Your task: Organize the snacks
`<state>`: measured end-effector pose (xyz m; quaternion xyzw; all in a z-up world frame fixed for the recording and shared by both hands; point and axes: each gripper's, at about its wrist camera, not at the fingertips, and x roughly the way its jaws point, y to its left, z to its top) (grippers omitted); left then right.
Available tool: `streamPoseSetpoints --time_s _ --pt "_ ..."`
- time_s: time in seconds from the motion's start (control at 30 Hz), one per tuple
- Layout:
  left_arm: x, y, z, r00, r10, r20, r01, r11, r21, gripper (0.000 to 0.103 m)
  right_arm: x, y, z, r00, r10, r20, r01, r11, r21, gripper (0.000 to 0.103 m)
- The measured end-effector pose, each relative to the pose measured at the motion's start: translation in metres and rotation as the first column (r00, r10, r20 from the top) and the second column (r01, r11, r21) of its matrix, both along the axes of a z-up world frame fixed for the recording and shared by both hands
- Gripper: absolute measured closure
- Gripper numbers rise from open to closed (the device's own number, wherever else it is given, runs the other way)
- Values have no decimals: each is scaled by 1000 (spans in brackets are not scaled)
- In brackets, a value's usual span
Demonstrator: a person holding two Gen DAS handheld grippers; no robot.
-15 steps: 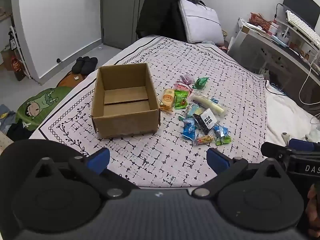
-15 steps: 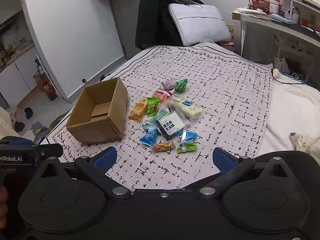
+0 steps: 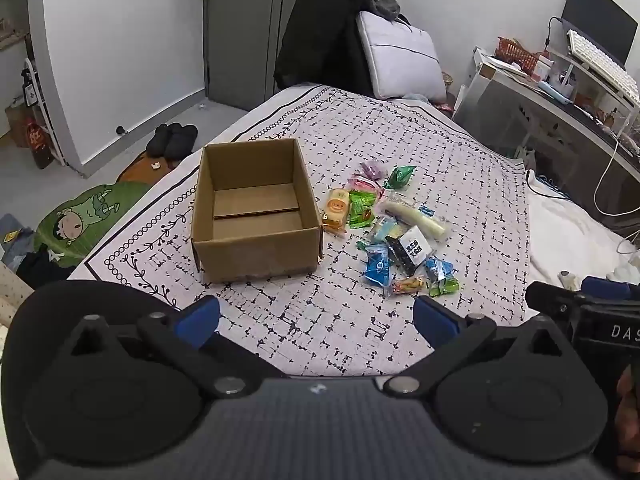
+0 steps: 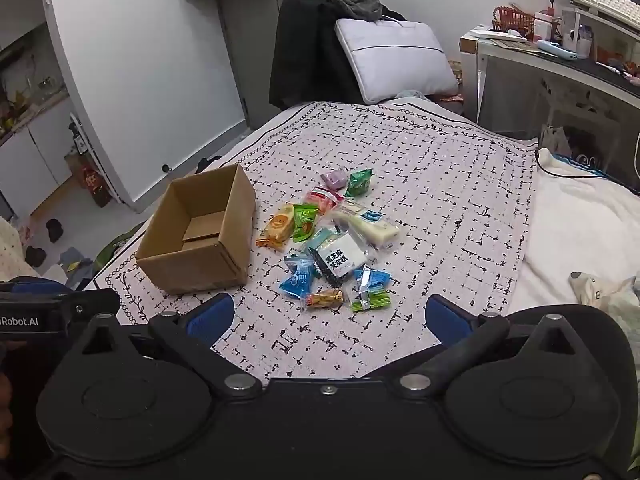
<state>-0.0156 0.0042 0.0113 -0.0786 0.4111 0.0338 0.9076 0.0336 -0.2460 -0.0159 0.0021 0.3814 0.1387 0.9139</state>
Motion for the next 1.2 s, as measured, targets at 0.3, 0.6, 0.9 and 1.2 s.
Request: streamPoseSetpoints --time_s 0.3,0.6,0.9,1.2 --pt "-4 -5 6 1000 -8 9 8 1000 -1 1 1 11 4 1000 -2 2 2 1000 -15 0" --pt "-6 -8 7 1000 -11 10 11 1000 -3 1 0 9 5 1000 1 4 -1 1000 -14 0" --pt "-9 -10 10 1000 -10 17 10 1000 -1 1 -1 10 5 1000 -2 6 2 1000 -18 0" --pt "-11 -11 12 1000 -17 25 17 1000 -2 1 -2 9 7 1000 2 20 -2 1000 -15 0"
